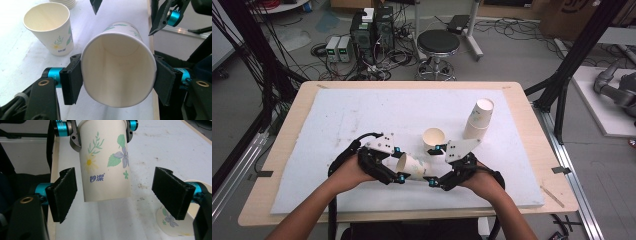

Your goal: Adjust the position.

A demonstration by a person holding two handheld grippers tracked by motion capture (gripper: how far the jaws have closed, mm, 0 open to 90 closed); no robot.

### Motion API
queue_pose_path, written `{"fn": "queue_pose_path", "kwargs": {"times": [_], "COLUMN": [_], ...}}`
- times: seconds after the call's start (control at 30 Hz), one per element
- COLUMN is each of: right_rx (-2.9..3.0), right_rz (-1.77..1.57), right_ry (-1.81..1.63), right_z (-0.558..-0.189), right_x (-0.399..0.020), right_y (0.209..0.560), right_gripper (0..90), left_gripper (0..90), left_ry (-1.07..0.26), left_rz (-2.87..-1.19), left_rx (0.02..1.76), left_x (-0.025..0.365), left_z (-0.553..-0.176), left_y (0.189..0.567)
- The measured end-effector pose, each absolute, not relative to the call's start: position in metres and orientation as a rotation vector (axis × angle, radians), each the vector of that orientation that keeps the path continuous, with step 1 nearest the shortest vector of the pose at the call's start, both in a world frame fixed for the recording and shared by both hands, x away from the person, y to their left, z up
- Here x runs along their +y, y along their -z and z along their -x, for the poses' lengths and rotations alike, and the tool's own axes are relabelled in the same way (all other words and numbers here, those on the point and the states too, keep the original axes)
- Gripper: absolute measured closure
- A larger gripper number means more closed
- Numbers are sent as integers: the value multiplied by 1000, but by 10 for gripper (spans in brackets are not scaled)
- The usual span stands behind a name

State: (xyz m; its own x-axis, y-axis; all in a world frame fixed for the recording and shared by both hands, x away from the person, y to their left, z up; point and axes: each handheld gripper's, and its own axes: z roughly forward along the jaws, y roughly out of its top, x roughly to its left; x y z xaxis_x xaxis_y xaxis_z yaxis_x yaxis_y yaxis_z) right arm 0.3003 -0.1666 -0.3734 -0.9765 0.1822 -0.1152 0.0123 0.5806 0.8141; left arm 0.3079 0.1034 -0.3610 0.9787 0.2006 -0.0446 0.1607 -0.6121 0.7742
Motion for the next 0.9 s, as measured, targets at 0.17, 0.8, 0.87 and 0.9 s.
{"fn": "queue_pose_path", "kwargs": {"times": [0.17, 0.8, 0.87, 0.9], "right_rx": [2641, 2719, 2727, 2731], "right_rz": [-132, -64, -68, -60], "right_ry": [-1270, -1007, -980, -973], "right_z": [-301, -304, -304, -304], "right_x": [-162, -127, -125, -125], "right_y": [371, 376, 378, 379], "right_gripper": [207, 211, 260, 283], "left_gripper": [322, 322, 322, 322], "left_ry": [-72, -98, -98, -98], "left_rz": [-2320, -2495, -2495, -2495], "left_rx": [251, 212, 217, 217], "left_x": [99, 74, 73, 73], "left_z": [-312, -315, -315, -315], "left_y": [354, 341, 341, 341]}}
